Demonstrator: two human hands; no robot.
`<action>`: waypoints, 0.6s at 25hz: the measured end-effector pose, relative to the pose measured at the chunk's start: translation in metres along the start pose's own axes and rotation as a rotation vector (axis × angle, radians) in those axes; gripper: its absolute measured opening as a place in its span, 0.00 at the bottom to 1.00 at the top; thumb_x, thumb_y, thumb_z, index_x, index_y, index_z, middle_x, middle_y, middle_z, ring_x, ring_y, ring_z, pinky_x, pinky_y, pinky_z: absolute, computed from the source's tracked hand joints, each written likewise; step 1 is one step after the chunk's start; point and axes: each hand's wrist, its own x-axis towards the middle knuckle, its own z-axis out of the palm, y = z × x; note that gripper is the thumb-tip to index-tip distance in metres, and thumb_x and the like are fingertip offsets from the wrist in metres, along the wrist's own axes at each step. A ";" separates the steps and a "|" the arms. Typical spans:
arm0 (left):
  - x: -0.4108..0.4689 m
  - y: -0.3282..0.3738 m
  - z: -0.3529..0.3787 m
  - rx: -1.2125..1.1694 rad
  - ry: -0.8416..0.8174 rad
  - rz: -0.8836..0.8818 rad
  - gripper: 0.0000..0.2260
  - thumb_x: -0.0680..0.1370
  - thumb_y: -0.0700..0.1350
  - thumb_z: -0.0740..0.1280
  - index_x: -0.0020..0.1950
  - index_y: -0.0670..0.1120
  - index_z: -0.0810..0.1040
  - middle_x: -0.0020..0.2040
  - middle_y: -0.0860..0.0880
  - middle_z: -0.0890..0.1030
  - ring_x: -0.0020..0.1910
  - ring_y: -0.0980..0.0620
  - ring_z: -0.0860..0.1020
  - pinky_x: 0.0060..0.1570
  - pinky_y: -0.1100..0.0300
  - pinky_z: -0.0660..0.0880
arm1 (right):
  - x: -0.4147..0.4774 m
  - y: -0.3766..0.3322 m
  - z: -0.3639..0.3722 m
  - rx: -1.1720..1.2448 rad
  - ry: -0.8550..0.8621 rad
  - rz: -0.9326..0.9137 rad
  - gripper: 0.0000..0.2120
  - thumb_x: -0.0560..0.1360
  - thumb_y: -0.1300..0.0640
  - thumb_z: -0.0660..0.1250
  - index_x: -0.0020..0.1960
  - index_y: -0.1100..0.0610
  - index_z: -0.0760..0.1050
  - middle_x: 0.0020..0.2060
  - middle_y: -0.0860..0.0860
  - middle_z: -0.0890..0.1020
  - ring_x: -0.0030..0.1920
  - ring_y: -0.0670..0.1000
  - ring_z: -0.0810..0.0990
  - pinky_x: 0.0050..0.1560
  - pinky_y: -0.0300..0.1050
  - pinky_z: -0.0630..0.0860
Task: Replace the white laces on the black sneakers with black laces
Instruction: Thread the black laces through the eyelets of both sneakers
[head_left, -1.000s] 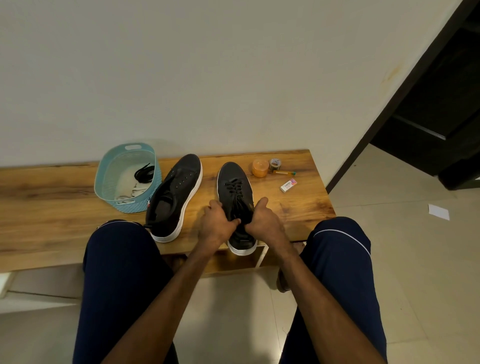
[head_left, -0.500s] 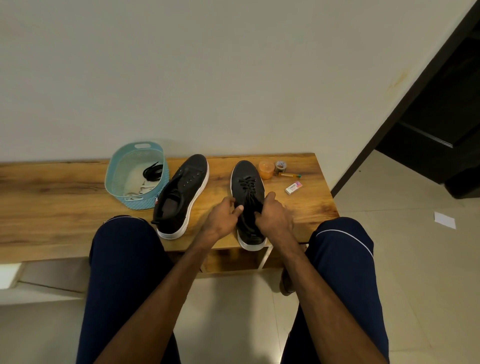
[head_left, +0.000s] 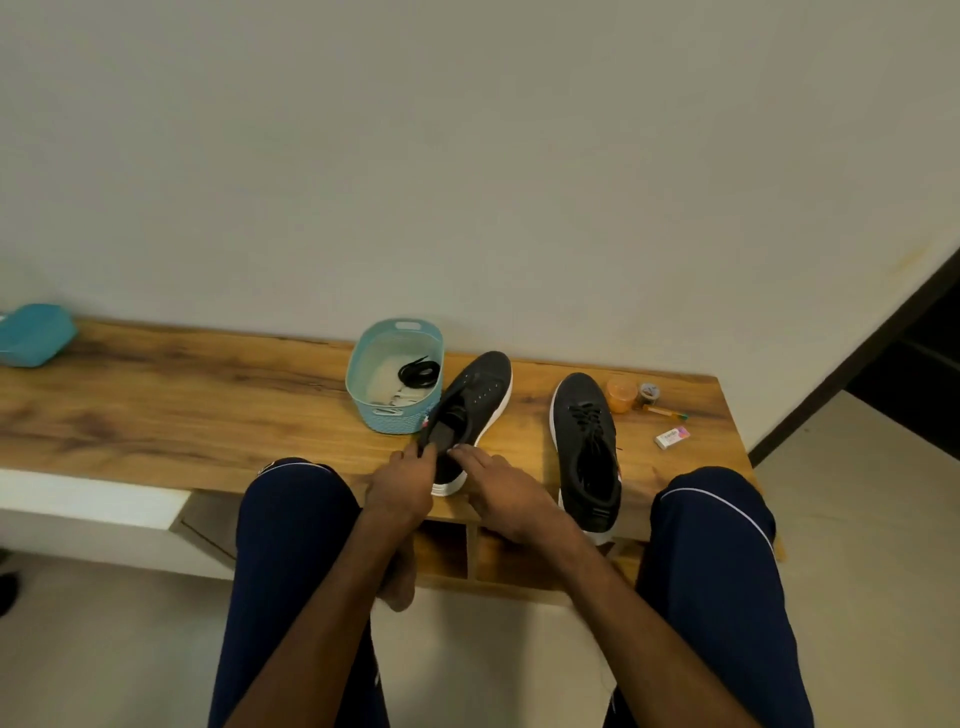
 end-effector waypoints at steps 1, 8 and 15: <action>0.000 0.001 0.002 -0.009 0.028 0.010 0.30 0.78 0.37 0.64 0.78 0.48 0.57 0.74 0.44 0.64 0.69 0.44 0.68 0.62 0.48 0.72 | 0.003 -0.001 0.003 -0.026 -0.013 0.004 0.33 0.79 0.59 0.63 0.80 0.51 0.54 0.79 0.49 0.58 0.71 0.55 0.68 0.66 0.53 0.73; -0.011 0.005 0.006 -0.197 0.051 0.243 0.23 0.79 0.37 0.62 0.73 0.51 0.67 0.66 0.46 0.73 0.61 0.46 0.76 0.63 0.47 0.74 | 0.000 0.007 0.007 -0.058 0.044 0.029 0.26 0.79 0.56 0.65 0.75 0.52 0.62 0.70 0.50 0.69 0.62 0.53 0.75 0.57 0.51 0.78; -0.010 0.023 0.003 -0.201 0.042 0.288 0.11 0.82 0.45 0.61 0.64 0.50 0.72 0.62 0.48 0.74 0.56 0.48 0.77 0.60 0.43 0.74 | -0.023 0.011 0.009 -0.139 0.072 0.100 0.27 0.74 0.61 0.69 0.71 0.53 0.66 0.62 0.52 0.77 0.56 0.55 0.78 0.52 0.52 0.79</action>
